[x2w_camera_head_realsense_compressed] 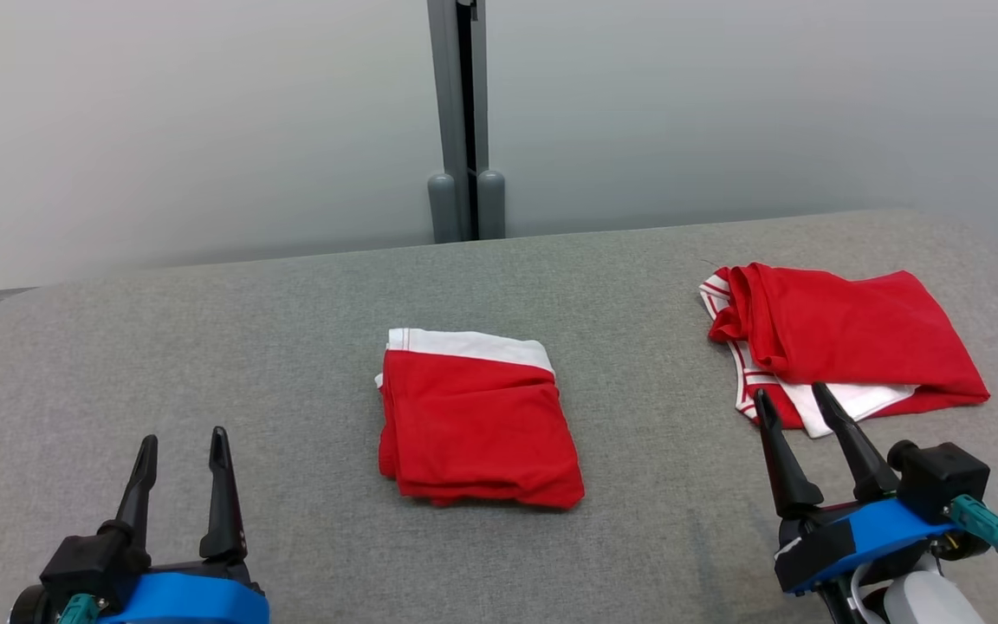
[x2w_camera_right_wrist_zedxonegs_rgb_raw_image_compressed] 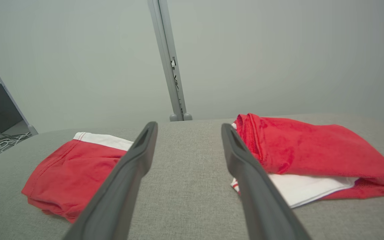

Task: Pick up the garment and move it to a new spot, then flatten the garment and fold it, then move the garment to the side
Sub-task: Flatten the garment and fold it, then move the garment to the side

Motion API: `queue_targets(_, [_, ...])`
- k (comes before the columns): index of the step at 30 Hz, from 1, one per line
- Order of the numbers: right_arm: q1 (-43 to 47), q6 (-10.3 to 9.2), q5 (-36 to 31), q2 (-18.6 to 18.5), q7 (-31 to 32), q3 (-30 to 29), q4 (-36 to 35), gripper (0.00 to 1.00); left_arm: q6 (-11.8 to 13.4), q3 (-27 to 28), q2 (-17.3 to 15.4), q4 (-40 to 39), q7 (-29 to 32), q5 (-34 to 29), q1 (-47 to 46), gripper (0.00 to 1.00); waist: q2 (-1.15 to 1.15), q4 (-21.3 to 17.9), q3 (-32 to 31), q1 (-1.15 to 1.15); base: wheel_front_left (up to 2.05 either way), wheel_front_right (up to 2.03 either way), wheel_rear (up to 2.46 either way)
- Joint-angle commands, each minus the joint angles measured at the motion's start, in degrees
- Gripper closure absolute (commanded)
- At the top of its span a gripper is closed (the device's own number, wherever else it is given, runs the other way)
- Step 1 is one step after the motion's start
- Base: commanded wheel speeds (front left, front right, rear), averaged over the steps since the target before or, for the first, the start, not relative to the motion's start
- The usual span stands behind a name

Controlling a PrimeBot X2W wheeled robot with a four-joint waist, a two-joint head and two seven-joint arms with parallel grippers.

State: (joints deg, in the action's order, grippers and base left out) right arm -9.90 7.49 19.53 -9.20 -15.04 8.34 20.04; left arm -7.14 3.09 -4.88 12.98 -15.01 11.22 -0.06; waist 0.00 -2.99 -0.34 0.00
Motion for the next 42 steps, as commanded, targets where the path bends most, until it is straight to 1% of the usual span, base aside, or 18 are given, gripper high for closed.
queue_targets(1, [-0.38,0.01,-0.45,0.16,-0.16,-0.17,0.32,0.00,-0.44,-0.07,0.11,0.05,-0.22,-0.26,-0.46,0.00,0.00,0.37,0.03,0.00,0.00,0.00,0.00])
queue_targets(6, [-1.12,0.01,0.15,0.98,-0.16,0.43,2.12,0.00,-0.49,0.11,0.35,0.34,-0.22,-0.05,-0.67,0.00,0.00,1.36,0.11,0.00,0.00,0.00,0.00])
queue_targets(11, [-6.29,0.01,1.59,1.70,0.84,4.12,8.61,0.00,-0.53,-1.08,0.32,0.57,-0.22,0.15,-1.72,0.00,0.00,3.48,0.74,0.00,0.00,0.00,0.00])
queue_targets(16, [-14.51,0.01,5.24,2.86,6.16,8.17,17.24,0.00,-0.41,-2.70,0.13,0.23,-0.22,0.44,-3.10,0.00,0.00,7.20,2.57,0.00,0.00,0.00,0.00])
queue_targets(19, [-18.99,0.01,6.94,3.13,13.09,8.78,24.55,0.00,-0.41,-3.46,0.08,0.30,-0.21,0.53,-3.56,0.00,0.00,9.65,3.67,0.00,0.00,0.00,0.00])
queue_targets(22, [-23.15,0.01,9.17,3.92,19.85,8.28,30.42,0.00,-0.41,-3.67,-0.02,0.53,-0.19,0.78,-3.99,0.00,0.00,11.82,4.62,0.00,0.00,0.00,0.00])
queue_targets(25, [-25.86,0.01,10.51,4.11,24.44,8.85,35.06,0.00,-0.42,-4.07,0.00,0.75,-0.19,0.76,-4.24,0.00,0.00,13.52,5.42,0.00,0.00,0.00,0.00])
queue_targets(27, [-27.36,0.00,10.41,3.35,26.26,8.87,38.43,0.00,-0.42,-4.73,0.09,0.90,-0.19,0.90,-4.58,0.00,0.00,14.56,5.95,0.00,0.00,0.00,0.00])
queue_targets(33, [-30.20,0.00,11.46,3.96,28.74,7.14,47.08,0.00,-0.42,-5.61,-0.32,1.37,-0.19,1.42,-5.55,0.00,0.00,16.65,7.59,0.00,0.00,0.00,0.00])
queue_targets(36, [-30.27,0.01,12.90,5.19,29.68,7.75,48.05,0.00,-0.42,-5.65,-0.59,1.68,-0.19,1.60,-5.94,0.00,0.00,16.93,7.95,0.00,0.00,0.00,0.00])
queue_targets(37, [-30.16,0.01,13.24,5.53,29.42,8.16,47.73,0.57,-0.42,-5.53,-0.69,1.80,-0.19,1.58,-5.95,0.00,0.00,16.86,7.92,0.00,0.00,0.00,0.00])
queue_targets(38, [-30.16,0.01,13.24,5.53,29.42,8.16,47.73,0.57,-0.42,-5.53,-0.69,1.80,-0.19,1.58,-5.95,0.00,0.00,16.86,7.92,0.00,0.00,0.00,0.00])
queue_targets(39, [-29.98,0.01,13.73,5.76,28.56,8.52,47.13,1.00,-0.42,-5.39,-0.72,1.87,-0.19,1.53,-5.86,0.00,0.00,16.71,7.81,0.00,0.00,0.00,0.00])
queue_targets(42, [-30.14,0.01,14.72,5.47,25.01,9.69,44.76,1.00,-0.42,-5.52,-0.87,2.16,-0.19,1.29,-5.61,0.00,0.00,15.71,7.15,0.00,0.00,0.00,0.00])
